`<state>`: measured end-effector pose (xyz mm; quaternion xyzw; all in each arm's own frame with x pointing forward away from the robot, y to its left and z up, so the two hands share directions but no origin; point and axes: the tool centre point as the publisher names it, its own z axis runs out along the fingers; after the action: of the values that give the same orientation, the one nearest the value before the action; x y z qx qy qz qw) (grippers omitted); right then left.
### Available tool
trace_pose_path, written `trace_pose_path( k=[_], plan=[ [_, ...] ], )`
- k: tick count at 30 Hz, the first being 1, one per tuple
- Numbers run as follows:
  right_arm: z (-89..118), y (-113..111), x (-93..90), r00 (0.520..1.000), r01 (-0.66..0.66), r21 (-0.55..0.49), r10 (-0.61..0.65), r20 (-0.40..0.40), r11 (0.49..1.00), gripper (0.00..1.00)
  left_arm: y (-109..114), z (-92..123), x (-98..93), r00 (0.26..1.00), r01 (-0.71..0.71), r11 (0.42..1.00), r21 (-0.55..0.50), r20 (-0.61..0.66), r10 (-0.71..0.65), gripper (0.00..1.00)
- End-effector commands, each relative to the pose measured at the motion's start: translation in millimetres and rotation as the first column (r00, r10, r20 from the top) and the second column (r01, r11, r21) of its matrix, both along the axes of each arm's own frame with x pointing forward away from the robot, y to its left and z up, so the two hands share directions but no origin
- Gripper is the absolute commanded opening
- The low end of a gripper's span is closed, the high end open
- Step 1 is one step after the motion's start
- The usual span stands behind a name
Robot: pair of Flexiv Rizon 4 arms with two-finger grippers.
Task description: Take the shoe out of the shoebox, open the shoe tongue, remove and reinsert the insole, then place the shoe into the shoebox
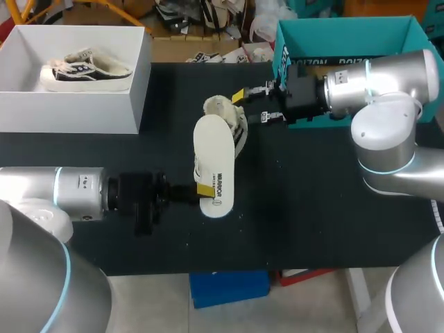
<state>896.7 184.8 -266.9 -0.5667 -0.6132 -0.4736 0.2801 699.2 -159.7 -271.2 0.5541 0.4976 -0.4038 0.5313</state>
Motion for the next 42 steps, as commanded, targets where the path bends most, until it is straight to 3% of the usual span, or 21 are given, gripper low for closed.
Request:
trace_pose_path(
  k=[1, 12, 23, 35, 42],
  plan=[
    [-1, 1, -0.2, 1.000, 0.003, 0.002, -0.003, 0.001, 1.000, 1.00, -1, -5, 25.9, 1.000, 0.023, 1.000, 0.003, 0.007, -0.023, 0.00],
    [-1, 1, -0.2, 1.000, 0.003, 0.002, -0.003, 0.001, 1.000, 1.00, 7, -15, 77.7, 0.998, 0.006, 1.000, 0.026, 0.056, -0.007, 0.00],
    [-1, 1, -0.2, 1.000, 0.003, 0.002, -0.003, 0.001, 1.000, 1.00, 1, -5, 110.9, 0.997, 0.016, 1.000, 0.020, 0.079, -0.017, 0.00],
    [-1, 1, -0.2, 1.000, 0.003, 0.002, -0.003, 0.001, 1.000, 1.00, 0, -6, 115.7, 0.998, 0.004, 1.000, 0.029, 0.065, -0.006, 0.00],
    [12, 16, -9.2, 0.996, -0.082, 0.103, 0.084, -0.020, 0.991, 1.00, 0, -6, 115.7, 0.998, 0.004, 1.000, 0.029, 0.065, -0.006, 0.00]
  ],
)
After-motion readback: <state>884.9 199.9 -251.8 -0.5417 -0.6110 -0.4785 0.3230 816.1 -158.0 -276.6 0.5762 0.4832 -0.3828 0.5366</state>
